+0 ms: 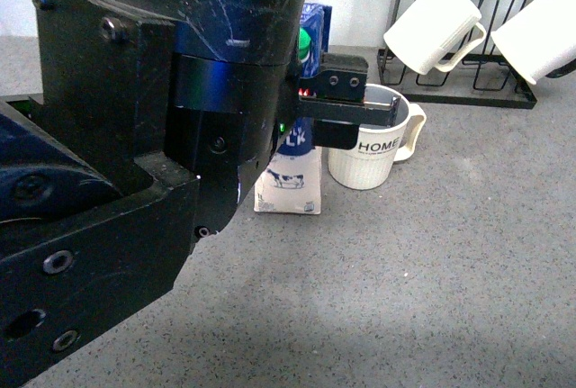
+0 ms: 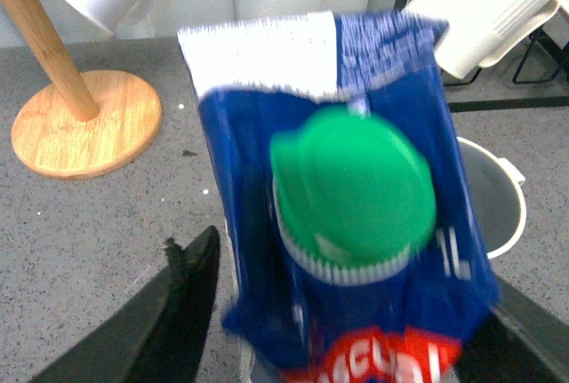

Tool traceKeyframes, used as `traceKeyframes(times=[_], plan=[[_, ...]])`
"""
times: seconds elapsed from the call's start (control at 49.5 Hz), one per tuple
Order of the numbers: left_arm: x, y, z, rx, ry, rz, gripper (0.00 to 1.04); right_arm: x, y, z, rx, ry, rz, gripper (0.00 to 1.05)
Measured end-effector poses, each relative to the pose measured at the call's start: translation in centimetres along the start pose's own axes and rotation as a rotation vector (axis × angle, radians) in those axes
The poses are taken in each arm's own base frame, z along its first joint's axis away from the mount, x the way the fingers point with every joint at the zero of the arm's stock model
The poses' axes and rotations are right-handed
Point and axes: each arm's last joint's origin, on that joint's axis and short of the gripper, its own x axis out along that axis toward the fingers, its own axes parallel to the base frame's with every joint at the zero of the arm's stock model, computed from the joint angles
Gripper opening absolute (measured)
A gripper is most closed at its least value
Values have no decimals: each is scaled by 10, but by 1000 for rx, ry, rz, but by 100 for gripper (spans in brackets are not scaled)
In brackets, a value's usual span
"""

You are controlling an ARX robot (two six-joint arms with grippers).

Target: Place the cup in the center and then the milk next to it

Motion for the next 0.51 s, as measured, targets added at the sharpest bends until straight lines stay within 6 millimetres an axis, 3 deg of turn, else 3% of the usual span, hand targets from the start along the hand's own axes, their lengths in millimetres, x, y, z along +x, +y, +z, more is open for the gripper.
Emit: traceKeyframes(times=[0.202,0.505], plan=[[-8,9,7,-9,-20,11,100,0,0,0,0,0,0,96],[-38,48,27,-55,-92,78,98,0,0,0,0,0,0,96]])
